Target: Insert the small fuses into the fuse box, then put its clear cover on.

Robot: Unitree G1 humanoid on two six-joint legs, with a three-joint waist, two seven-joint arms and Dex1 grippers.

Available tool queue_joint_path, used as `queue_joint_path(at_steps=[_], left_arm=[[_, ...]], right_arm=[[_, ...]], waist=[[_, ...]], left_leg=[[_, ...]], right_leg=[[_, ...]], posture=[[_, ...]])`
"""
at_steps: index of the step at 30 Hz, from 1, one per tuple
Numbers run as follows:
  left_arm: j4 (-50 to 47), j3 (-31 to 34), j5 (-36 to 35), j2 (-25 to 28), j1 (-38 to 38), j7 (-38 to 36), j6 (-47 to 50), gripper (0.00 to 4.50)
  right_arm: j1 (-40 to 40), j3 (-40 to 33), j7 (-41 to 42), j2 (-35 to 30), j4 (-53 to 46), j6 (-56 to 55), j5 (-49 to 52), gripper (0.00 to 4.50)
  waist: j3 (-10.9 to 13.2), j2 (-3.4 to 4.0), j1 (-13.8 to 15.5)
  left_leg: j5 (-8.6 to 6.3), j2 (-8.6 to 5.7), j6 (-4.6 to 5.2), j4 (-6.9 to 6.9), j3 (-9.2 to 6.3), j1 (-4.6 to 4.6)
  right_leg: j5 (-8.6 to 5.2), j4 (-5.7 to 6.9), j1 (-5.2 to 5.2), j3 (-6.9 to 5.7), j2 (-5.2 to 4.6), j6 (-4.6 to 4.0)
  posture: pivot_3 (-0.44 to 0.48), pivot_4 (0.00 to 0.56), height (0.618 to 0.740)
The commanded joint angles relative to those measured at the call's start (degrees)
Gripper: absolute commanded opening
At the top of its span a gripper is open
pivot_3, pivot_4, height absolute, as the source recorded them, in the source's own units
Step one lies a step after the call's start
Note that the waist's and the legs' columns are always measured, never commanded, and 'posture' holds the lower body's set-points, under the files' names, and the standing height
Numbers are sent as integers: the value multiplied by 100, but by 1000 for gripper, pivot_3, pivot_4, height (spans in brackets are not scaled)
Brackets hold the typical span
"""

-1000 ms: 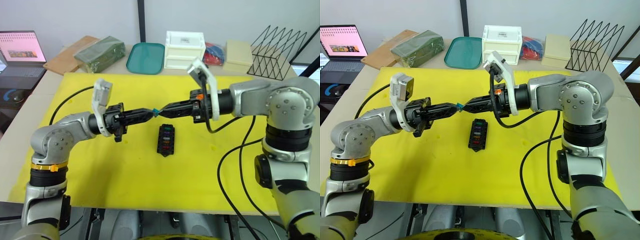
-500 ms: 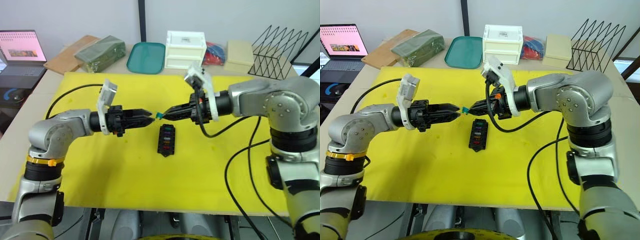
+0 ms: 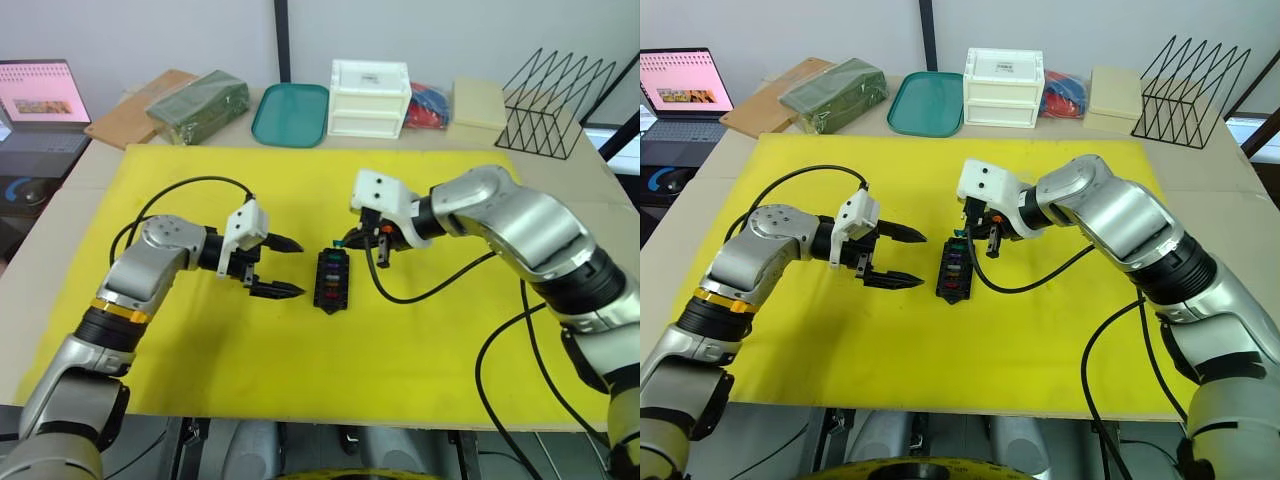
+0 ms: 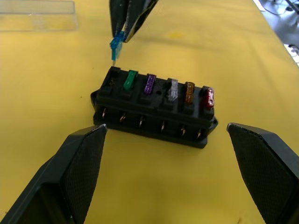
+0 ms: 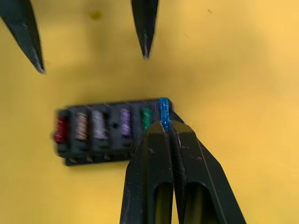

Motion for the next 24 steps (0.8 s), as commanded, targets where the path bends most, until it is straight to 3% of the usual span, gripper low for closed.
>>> queue_joint_path(at_steps=[1, 24], left_arm=[[51, -29, 178, -87, -54, -147, -328, 4431], [418, 77, 636, -551, -240, -152, -639, 4431]], right_arm=[[-182, 16, 114, 105, -18, -140, -297, 0], [90, -69, 518, 325, 169, -230, -936, 0]], waist=[[0, 0, 1], [0, 1, 10]], left_leg=[[0, 0, 0, 0, 0, -4], [0, 0, 0, 3, -1, -12]], right_leg=[[0, 3, -6, 0, 0, 0], [1, 10, -16, -1, -2, 0]], posture=[[0, 150, 740], [0, 150, 740]])
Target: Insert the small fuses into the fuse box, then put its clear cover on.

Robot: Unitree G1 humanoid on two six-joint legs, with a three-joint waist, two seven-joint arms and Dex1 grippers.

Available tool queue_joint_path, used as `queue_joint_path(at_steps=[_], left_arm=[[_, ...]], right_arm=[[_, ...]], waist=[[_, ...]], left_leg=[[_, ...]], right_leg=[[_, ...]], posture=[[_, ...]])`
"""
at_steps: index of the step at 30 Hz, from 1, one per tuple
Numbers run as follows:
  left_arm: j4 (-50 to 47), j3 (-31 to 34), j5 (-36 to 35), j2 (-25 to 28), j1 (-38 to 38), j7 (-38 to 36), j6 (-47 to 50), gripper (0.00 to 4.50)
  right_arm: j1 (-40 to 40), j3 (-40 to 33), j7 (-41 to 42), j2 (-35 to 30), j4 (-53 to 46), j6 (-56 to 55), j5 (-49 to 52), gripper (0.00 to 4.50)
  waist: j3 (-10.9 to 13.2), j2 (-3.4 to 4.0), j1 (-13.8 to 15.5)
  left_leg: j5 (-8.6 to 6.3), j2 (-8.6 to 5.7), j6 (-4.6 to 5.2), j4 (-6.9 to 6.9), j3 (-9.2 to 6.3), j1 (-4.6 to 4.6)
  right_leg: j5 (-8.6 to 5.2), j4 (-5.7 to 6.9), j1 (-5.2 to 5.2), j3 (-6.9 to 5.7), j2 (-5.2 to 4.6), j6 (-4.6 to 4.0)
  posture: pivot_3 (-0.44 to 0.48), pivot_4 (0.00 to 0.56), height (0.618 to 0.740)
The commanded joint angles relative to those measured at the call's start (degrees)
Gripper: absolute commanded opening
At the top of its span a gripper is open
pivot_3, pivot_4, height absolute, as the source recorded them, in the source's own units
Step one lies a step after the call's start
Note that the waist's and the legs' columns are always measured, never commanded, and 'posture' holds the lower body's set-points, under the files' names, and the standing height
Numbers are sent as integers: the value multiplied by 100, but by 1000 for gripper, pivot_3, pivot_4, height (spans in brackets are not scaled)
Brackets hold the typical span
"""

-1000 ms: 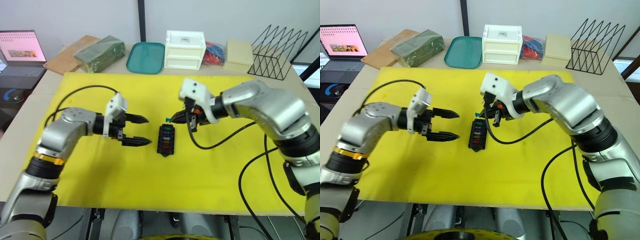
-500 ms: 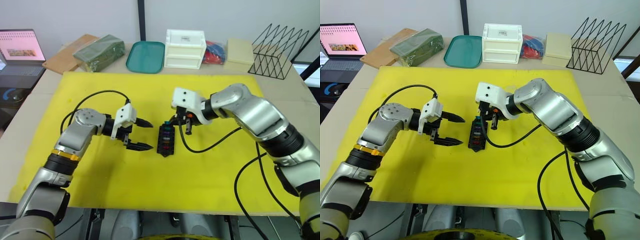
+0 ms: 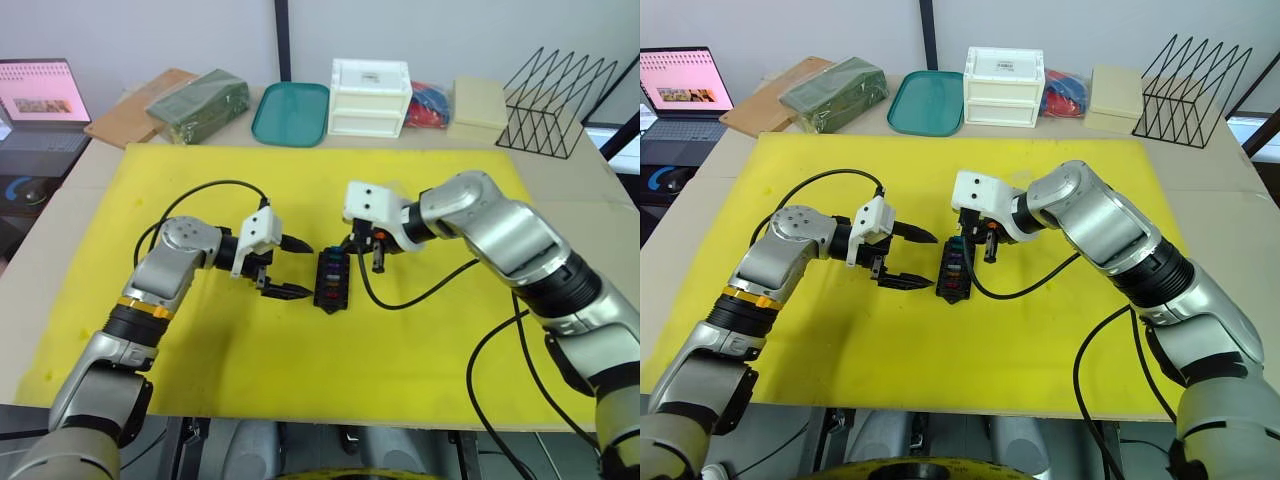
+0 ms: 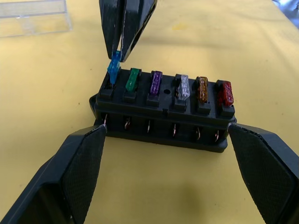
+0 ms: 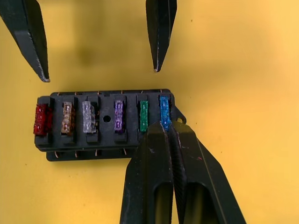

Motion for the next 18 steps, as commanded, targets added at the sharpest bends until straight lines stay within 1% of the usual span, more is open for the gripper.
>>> queue_joint_path(at_steps=[1, 11, 18], left_arm=[[-54, 85, -1, -24, -130, -11, -70, 4431], [-156, 89, 1, -63, -63, 45, -56, 4431], [-187, 75, 13, -93, -51, 75, -50, 4431]], right_arm=[[-35, -141, 51, 29, 14, -97, -101, 0], [-53, -143, 93, 96, 177, -172, -261, 0], [-93, -94, 109, 136, 236, 24, -334, 0]], waist=[[0, 0, 5], [0, 0, 4], [-1, 0, 3]], left_leg=[[0, 0, 0, 0, 0, 0], [0, 0, 0, 1, 0, 0], [0, -1, 0, 2, 0, 1]], right_leg=[[0, 0, 0, 0, 0, 0], [0, 1, 1, 0, -1, 0], [0, 3, 1, 0, -1, 0]], posture=[[0, 150, 740], [0, 150, 740], [0, 150, 740]])
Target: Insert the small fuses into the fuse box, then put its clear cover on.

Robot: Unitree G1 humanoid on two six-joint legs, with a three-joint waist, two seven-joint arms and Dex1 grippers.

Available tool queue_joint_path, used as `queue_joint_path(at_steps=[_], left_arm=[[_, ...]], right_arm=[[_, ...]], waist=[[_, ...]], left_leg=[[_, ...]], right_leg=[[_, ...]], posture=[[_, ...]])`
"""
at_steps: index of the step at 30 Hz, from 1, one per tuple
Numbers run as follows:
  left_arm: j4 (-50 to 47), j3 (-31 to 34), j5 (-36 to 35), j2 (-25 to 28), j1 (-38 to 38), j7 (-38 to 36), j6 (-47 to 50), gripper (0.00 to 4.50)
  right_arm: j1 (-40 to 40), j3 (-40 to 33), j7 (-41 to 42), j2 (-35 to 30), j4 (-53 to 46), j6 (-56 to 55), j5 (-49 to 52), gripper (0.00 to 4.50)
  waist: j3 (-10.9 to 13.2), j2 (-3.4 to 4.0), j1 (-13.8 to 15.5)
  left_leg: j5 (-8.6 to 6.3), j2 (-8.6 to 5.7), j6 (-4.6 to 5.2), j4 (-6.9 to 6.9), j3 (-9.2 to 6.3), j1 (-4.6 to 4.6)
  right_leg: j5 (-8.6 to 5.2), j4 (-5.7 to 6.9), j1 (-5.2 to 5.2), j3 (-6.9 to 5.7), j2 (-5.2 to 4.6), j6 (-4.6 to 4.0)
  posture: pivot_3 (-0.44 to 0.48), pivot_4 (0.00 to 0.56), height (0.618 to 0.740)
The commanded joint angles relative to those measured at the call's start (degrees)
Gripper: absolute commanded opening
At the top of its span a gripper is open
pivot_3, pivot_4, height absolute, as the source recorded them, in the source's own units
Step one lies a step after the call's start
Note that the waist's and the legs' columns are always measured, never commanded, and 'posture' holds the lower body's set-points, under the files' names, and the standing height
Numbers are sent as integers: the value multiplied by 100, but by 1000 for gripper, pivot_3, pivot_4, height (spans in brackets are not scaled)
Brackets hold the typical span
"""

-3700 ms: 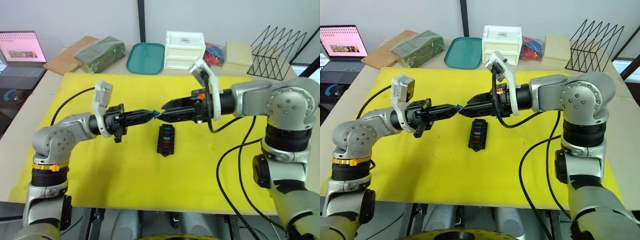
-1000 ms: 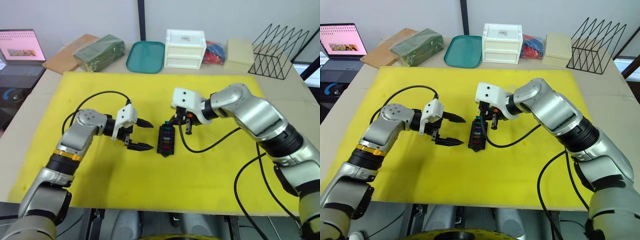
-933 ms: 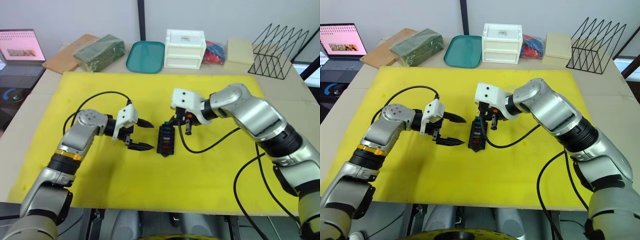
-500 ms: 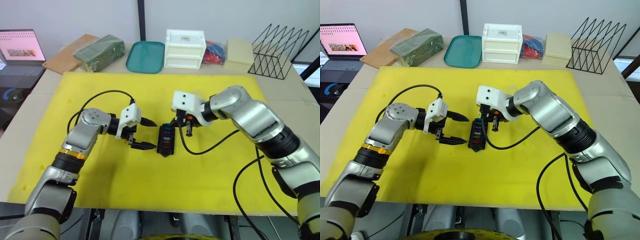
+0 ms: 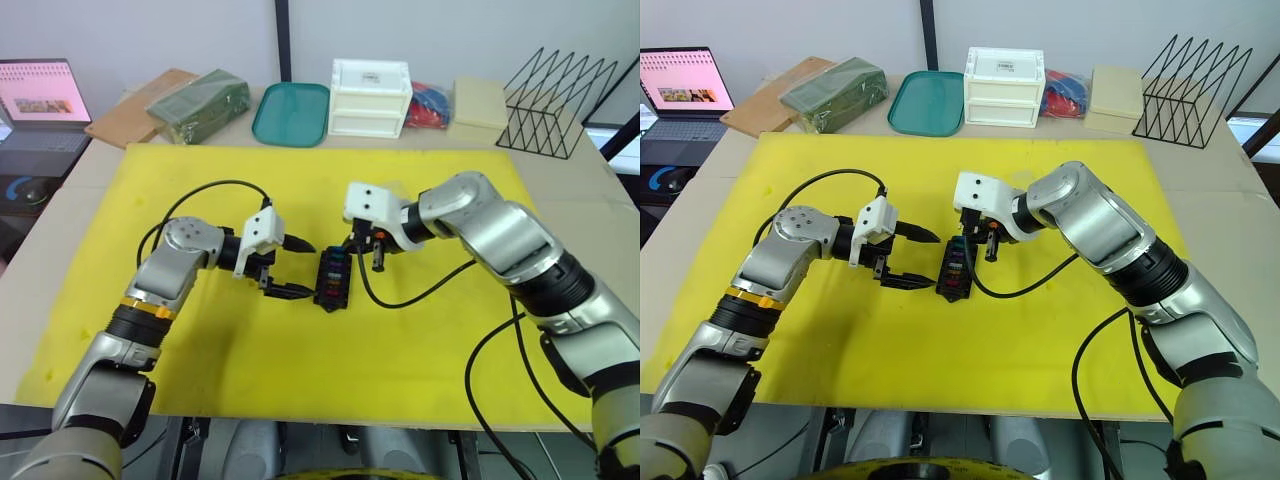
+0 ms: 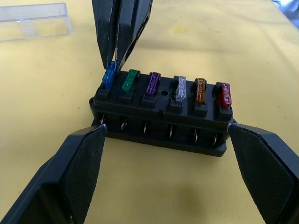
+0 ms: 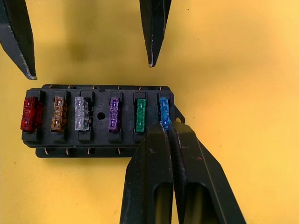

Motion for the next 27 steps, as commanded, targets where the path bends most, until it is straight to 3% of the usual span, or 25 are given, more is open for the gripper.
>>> queue_joint_path(at_steps=[1, 27], left_arm=[[-180, 70, -11, -20, -42, 26, -50, 4431], [-371, 6, 119, -53, 158, 50, -135, 4431]], right_arm=[[-135, -77, -6, 45, 44, 165, -105, 0], [-291, 54, 15, 355, 142, 783, -68, 0]], waist=[[0, 0, 0], [-3, 1, -22]], left_leg=[[0, 0, 0, 0, 0, 0], [0, 0, 0, 1, 1, 17]], right_leg=[[0, 0, 0, 0, 0, 0], [0, 8, 14, 1, 0, 0]], posture=[[0, 150, 740], [0, 150, 740]])
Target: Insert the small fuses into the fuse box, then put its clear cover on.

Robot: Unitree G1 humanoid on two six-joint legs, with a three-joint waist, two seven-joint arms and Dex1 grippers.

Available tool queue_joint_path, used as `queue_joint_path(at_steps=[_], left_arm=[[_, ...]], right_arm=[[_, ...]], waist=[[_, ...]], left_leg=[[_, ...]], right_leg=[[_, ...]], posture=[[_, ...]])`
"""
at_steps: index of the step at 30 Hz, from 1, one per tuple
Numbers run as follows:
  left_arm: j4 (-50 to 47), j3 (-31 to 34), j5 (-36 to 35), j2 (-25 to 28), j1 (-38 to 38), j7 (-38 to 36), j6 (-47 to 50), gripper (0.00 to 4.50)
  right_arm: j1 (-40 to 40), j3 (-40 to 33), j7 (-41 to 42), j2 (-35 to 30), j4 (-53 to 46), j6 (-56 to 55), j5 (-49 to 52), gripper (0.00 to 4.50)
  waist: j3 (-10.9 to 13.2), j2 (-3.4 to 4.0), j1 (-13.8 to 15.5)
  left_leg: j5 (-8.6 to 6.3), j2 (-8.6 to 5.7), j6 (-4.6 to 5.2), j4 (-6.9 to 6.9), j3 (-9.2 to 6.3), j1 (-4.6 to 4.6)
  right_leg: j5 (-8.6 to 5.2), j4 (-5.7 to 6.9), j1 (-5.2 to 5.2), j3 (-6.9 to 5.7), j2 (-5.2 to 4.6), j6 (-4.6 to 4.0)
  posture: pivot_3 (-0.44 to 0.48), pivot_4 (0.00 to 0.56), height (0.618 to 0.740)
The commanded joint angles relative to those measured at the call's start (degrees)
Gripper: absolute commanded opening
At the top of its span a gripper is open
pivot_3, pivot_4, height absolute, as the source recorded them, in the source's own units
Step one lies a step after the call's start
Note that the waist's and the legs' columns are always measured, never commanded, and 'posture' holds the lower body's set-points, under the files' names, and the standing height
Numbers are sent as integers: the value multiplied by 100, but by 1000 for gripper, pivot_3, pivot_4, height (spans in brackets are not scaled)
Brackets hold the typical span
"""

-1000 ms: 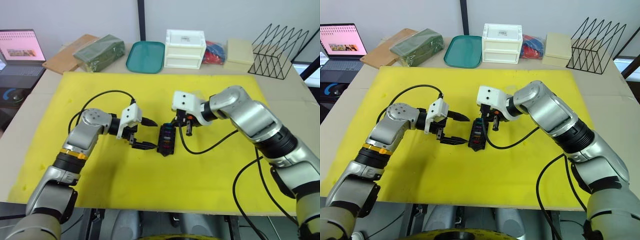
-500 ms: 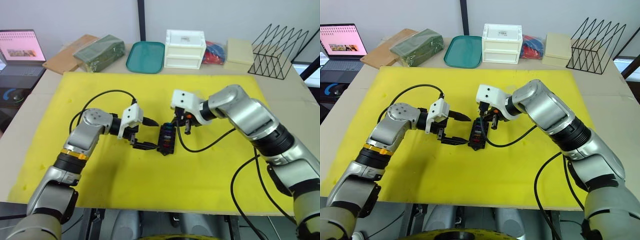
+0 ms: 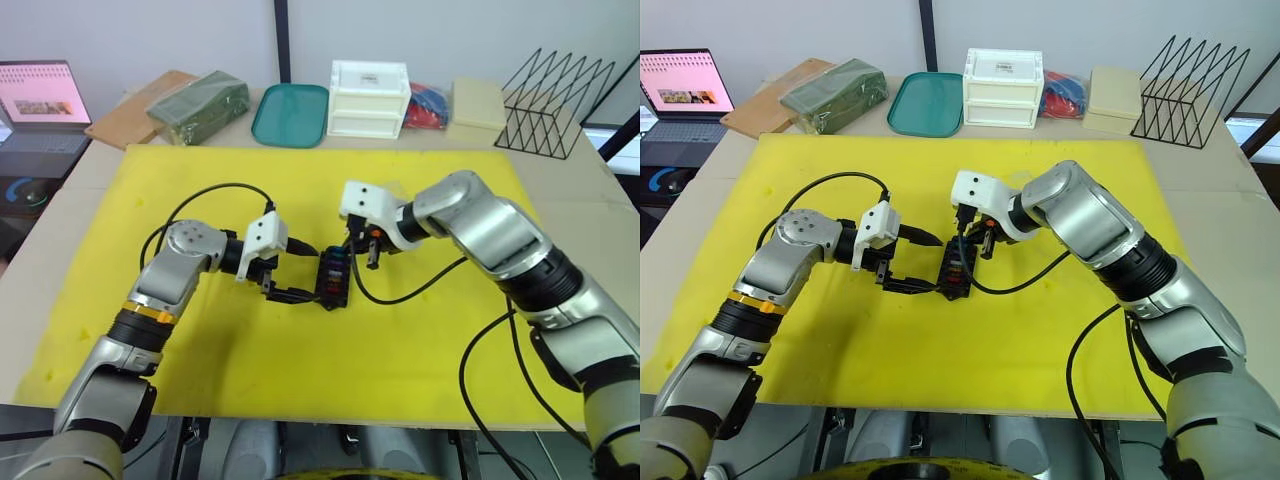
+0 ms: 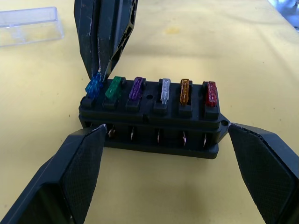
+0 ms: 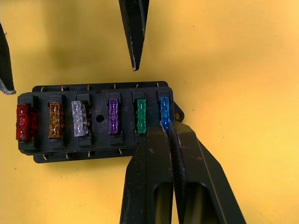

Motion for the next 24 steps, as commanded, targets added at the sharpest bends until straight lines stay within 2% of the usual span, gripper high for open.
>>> queue_joint_path(at_steps=[1, 17, 20, 22, 24], left_arm=[[-156, 7, 24, -7, 33, 39, -118, 4431], [-74, -18, 133, -12, 52, 20, -259, 4431], [-74, -11, 132, -1, 61, 25, -270, 4500], [-79, -2, 129, 7, 68, 31, -267, 4500], [-89, 9, 128, 16, 78, 35, -258, 4500]], right_arm=[[-118, -30, 13, 108, -41, 163, 34, 0], [-80, 45, -40, 123, -202, 341, 33, 0], [-102, 11, -34, 110, -256, 345, 50, 669], [-129, -25, -43, 105, -272, 353, 61, 1287], [-159, -67, -51, 93, -291, 358, 72, 1287]], waist=[[0, 0, -11], [-1, 0, -8], [-1, 1, -6], [-1, 1, -1], [-1, 1, -1]], left_leg=[[0, 0, 0, 0, 0, 1], [0, 1, 0, 0, 0, 2], [0, 1, 0, 0, 0, 2], [0, 0, 0, 0, 0, 1], [0, 0, 0, 0, 0, 1]], right_leg=[[0, 1, 0, 0, 0, 0], [0, 3, 0, 0, 0, 0], [0, 4, -1, 0, 0, 0], [0, 4, -1, 0, 0, 0], [0, 4, -1, 1, 0, 0]], posture=[[0, 150, 740], [0, 150, 740], [0, 150, 740], [0, 150, 740], [0, 150, 740]])
